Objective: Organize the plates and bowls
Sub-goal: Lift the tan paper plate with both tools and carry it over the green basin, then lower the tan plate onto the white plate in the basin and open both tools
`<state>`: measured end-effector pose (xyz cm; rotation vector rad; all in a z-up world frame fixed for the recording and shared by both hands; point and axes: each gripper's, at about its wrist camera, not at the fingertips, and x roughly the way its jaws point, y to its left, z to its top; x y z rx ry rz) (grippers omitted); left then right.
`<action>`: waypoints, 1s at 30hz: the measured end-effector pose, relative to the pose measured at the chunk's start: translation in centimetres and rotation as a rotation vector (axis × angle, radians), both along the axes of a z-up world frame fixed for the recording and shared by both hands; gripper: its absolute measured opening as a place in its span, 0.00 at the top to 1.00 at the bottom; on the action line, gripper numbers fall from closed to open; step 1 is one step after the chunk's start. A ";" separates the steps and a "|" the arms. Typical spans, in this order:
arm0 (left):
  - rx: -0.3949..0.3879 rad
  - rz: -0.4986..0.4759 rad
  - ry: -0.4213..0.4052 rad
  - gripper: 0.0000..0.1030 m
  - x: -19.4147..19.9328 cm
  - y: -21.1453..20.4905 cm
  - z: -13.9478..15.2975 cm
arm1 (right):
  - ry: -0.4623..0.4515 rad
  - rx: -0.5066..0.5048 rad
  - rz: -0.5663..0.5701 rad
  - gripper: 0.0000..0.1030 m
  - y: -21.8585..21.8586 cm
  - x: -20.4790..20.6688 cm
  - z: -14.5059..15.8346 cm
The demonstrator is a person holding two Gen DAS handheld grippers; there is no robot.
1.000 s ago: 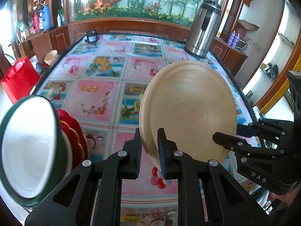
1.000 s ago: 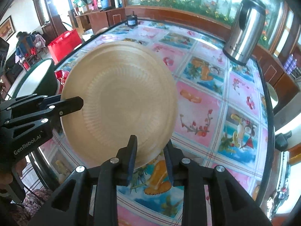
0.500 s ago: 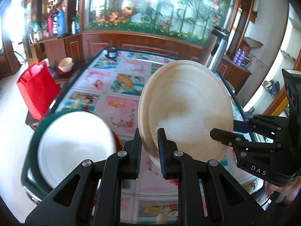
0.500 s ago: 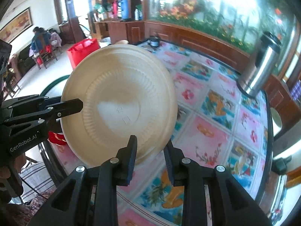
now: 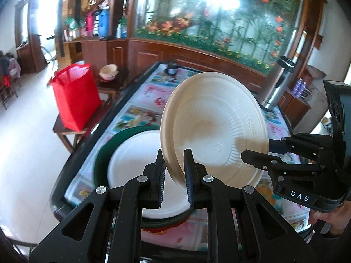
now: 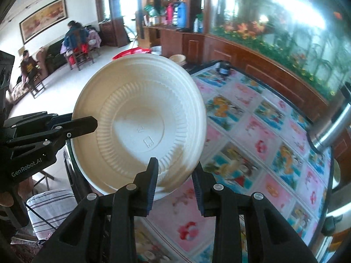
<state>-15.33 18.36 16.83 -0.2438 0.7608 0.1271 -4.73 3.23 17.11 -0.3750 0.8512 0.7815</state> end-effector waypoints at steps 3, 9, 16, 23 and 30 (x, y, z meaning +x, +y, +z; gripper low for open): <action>-0.017 0.034 0.026 0.85 -0.5 1.8 -1.1 | 0.017 -0.020 0.037 0.69 2.0 -0.2 -0.8; -0.059 0.076 0.078 0.85 -0.5 4.1 -3.4 | 0.049 -0.079 0.093 0.65 5.3 -0.5 -2.7; -0.099 0.075 0.121 0.84 0.2 4.9 -5.5 | 0.075 -0.108 0.095 0.65 6.2 -0.5 -3.7; -0.113 0.078 0.131 0.83 0.4 5.2 -5.9 | 0.095 -0.106 0.093 0.64 6.7 -0.3 -4.3; -0.065 0.088 0.116 0.82 0.3 5.0 -5.5 | 0.105 -0.088 0.082 0.58 6.9 0.0 -4.3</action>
